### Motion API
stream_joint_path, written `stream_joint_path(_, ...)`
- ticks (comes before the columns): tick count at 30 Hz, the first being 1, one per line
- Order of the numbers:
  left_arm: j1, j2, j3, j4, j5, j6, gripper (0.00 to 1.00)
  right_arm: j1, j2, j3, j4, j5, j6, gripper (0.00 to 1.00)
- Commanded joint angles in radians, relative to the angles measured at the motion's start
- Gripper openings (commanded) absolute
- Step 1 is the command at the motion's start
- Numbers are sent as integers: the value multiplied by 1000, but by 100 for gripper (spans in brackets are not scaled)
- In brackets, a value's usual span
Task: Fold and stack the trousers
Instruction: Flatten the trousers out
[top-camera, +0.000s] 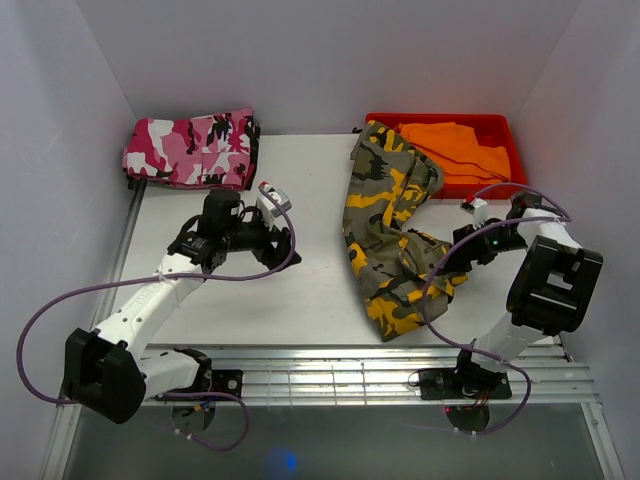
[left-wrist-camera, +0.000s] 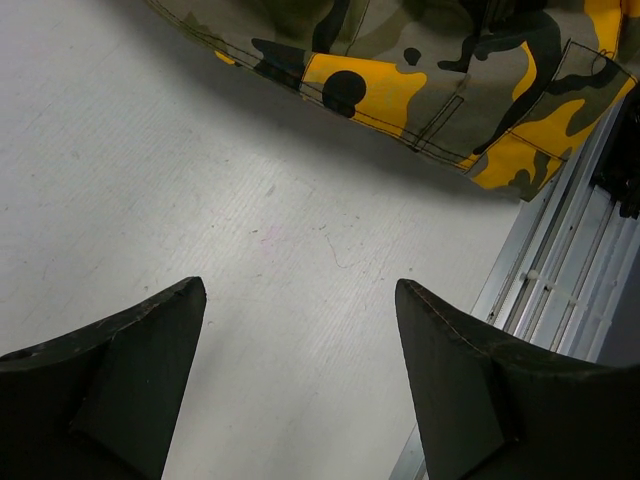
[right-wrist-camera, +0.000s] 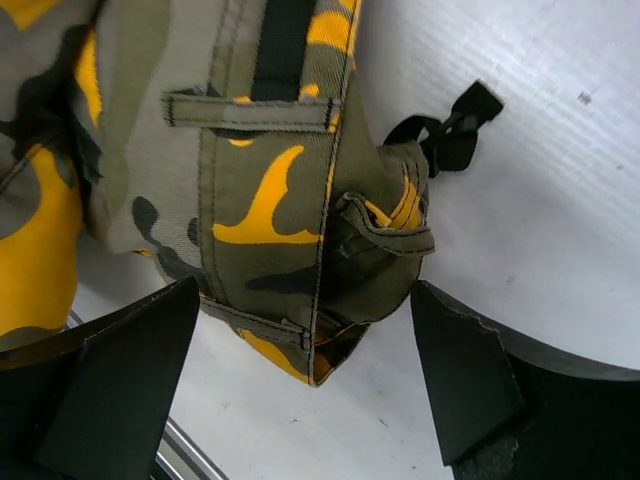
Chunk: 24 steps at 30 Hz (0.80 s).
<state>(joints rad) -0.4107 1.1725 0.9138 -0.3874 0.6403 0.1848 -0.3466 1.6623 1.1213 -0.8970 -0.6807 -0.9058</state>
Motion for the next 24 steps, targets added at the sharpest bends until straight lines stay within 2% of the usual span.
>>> stream_joint_path(1,10,-43,7,9,-14,-30,88,18,16,-69,134,53,88,92)
stream_joint_path(2,10,-45,10,7,-14,-30,88,26,23,-77,147,59,90,93)
stream_joint_path(3,12,-50,14,4,-17,-30,88,31,46,-77,135,64,87,99)
stream_joint_path(4,12,-53,17,-4,-25,-31,88,35,57,-62,112,46,65,90)
stream_joint_path(5,13,-54,19,-7,-28,-28,88,34,65,-45,78,29,52,77)
stream_joint_path(6,15,-59,20,-13,-31,-25,88,32,67,-26,14,12,41,47)
stream_joint_path(7,19,-71,17,-19,-34,-25,88,17,56,-6,-20,-37,15,37)
stream_joint_path(8,23,-76,16,-21,-39,-25,88,6,44,42,-55,-71,2,19)
stream_joint_path(9,24,-85,13,-22,-41,-27,88,-8,13,75,-87,-98,-2,10)
stream_joint_path(13,30,-112,-1,-18,-77,-36,88,-101,-33,314,-250,-270,1,8)
stream_joint_path(17,39,-112,3,-1,-143,-57,88,-280,-44,588,-347,-416,83,8)
stream_joint_path(18,39,-108,5,7,-174,-62,88,-316,-48,680,-347,-439,146,8)
stream_joint_path(21,42,-88,22,27,-217,-80,88,-439,-53,790,-317,-531,250,8)
stream_joint_path(22,43,-79,28,33,-234,-87,88,-465,-58,836,-301,-581,330,8)
stream_joint_path(24,43,-51,49,39,-245,-102,88,-528,-88,845,-190,-629,439,8)
